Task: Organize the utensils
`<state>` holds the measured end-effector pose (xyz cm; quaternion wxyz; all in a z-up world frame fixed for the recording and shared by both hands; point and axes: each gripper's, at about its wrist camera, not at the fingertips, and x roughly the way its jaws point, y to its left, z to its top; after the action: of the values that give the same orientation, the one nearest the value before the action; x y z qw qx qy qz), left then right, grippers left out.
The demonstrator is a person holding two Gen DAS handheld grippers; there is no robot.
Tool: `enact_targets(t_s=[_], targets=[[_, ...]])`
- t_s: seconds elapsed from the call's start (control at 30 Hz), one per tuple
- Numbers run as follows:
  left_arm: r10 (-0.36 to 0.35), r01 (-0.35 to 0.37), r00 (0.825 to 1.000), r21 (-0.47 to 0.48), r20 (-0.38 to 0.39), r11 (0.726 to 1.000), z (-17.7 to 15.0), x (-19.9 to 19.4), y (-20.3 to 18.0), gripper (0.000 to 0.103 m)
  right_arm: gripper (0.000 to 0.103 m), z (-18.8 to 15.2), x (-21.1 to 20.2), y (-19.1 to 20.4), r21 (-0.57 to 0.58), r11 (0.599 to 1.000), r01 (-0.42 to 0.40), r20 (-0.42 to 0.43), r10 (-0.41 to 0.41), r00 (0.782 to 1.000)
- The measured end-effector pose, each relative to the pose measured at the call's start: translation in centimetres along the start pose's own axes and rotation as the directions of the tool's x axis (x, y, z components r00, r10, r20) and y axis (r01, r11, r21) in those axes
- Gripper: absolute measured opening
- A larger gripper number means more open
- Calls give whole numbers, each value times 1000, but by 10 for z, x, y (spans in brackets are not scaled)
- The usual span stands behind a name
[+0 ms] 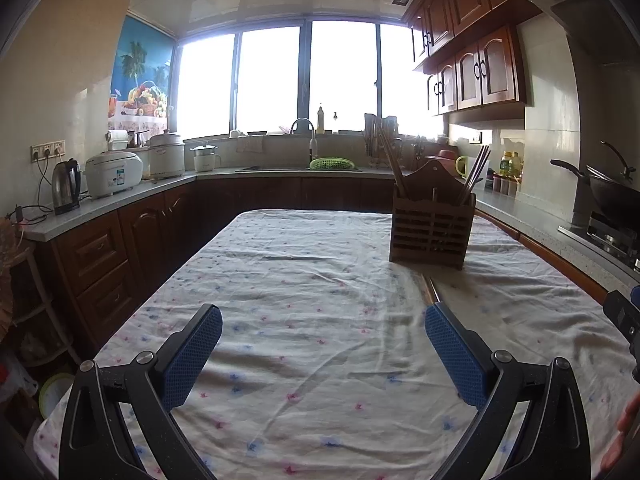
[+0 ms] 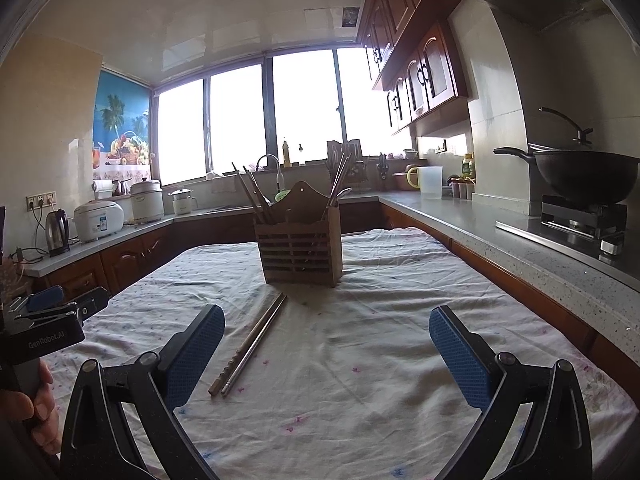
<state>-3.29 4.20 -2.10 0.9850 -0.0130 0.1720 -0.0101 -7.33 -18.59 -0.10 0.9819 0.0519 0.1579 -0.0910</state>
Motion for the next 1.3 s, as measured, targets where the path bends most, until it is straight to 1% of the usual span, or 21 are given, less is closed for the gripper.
enact_targets(t_s=[0.53,0.9,1.3], targets=[[2,-2,1000,33,18,999,-2,-3,-10,102,103,0,-1,0,2,1000,-5,18,5,1000],[11,-11,1000,30,19,999,-1,-4,-14,102,103,0,-1,-1,6,1000,-5,18,5,1000],[5,-5,1000,30,15,1000,-2,-2,-16,102,103,0,-1,1,10,1000,-9,26,8,1000]])
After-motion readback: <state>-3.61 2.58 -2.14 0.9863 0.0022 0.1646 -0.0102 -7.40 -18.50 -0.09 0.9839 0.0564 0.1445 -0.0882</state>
